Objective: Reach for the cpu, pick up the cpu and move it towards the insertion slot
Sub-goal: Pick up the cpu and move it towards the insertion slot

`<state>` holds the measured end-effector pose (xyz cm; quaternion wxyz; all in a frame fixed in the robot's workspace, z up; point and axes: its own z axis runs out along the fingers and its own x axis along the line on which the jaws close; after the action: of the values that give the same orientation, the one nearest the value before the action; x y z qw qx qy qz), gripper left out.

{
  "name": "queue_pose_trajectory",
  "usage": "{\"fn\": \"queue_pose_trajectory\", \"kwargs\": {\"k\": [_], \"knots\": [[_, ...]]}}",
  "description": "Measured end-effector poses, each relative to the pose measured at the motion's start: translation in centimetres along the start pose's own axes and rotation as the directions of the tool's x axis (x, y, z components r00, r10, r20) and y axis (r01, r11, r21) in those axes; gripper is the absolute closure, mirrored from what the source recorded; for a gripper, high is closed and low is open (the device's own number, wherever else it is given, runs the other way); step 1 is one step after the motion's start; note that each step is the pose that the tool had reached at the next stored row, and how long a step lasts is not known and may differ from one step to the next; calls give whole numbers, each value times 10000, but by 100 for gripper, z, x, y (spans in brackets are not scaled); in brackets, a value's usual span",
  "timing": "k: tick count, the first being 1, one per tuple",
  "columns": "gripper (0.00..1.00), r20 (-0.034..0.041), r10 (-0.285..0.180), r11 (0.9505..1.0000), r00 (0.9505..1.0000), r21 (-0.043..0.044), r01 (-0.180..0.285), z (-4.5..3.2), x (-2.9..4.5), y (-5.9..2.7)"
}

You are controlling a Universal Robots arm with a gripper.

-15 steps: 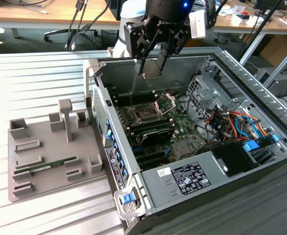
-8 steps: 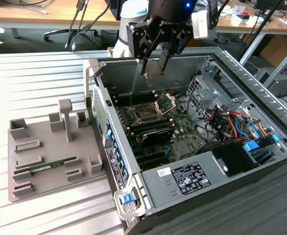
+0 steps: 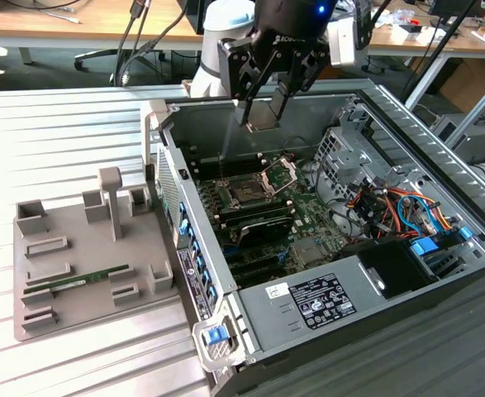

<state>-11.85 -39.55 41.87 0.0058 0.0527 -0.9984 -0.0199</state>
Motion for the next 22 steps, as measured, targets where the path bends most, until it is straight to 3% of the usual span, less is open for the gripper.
{"fn": "queue_pose_trajectory", "kwargs": {"k": [22], "knots": [[45,0,0,10000,10000,0,0,5,-113,-12]]}}
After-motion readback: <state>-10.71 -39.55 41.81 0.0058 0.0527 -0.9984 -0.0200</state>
